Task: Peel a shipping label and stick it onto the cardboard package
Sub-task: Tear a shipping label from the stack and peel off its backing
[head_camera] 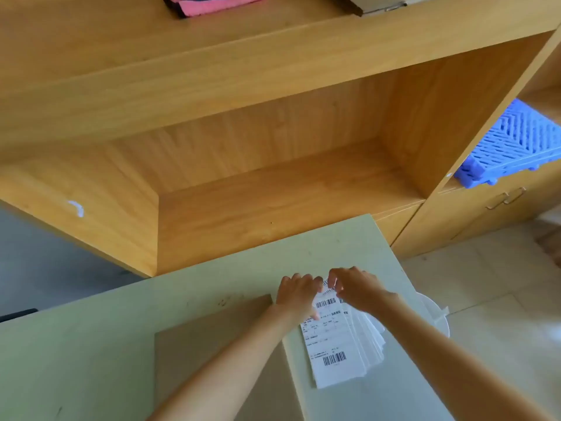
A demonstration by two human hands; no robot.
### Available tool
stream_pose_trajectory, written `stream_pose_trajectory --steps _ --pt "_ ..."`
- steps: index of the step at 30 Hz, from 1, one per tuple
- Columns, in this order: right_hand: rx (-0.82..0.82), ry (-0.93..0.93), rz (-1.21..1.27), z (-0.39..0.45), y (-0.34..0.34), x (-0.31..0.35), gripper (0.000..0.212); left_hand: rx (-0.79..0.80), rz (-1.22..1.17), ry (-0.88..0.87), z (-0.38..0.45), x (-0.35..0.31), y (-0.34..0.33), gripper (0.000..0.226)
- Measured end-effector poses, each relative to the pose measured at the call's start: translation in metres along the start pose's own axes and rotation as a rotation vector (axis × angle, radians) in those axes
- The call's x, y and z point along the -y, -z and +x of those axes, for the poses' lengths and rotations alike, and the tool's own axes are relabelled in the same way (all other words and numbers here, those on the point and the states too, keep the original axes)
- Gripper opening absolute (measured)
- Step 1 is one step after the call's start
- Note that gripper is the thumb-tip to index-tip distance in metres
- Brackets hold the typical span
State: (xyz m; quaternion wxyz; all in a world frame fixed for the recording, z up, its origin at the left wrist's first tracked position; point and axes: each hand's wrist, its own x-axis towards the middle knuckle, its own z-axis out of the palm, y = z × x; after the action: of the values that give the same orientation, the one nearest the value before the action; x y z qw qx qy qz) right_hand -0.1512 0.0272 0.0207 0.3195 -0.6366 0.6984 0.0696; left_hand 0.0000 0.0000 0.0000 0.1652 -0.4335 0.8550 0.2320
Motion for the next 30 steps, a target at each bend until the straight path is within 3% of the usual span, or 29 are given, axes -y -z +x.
stream_pose_trajectory --steps 5,11,15,20,24,30 --pt "0.048 -0.050 0.041 0.004 -0.042 -0.009 0.047 -0.020 0.003 0.070 0.005 -0.001 -0.030 0.072" --pt "-0.012 -0.038 0.075 0.012 -0.051 -0.012 0.052 -0.065 -0.045 0.055 0.008 0.002 -0.033 0.064" --pt "-0.044 -0.041 0.095 0.013 -0.050 -0.012 0.045 -0.115 -0.046 0.031 0.007 0.003 -0.034 0.057" --pt "-0.137 -0.059 0.081 0.007 -0.038 -0.009 0.014 -0.242 -0.032 -0.023 0.004 0.003 -0.029 0.030" --pt "-0.181 -0.086 0.032 -0.001 -0.019 -0.003 0.013 -0.303 -0.042 -0.035 0.000 -0.002 -0.017 0.033" --pt "-0.263 -0.082 0.057 -0.017 0.023 0.021 0.022 -0.476 -0.044 -0.067 -0.013 -0.003 0.022 0.015"
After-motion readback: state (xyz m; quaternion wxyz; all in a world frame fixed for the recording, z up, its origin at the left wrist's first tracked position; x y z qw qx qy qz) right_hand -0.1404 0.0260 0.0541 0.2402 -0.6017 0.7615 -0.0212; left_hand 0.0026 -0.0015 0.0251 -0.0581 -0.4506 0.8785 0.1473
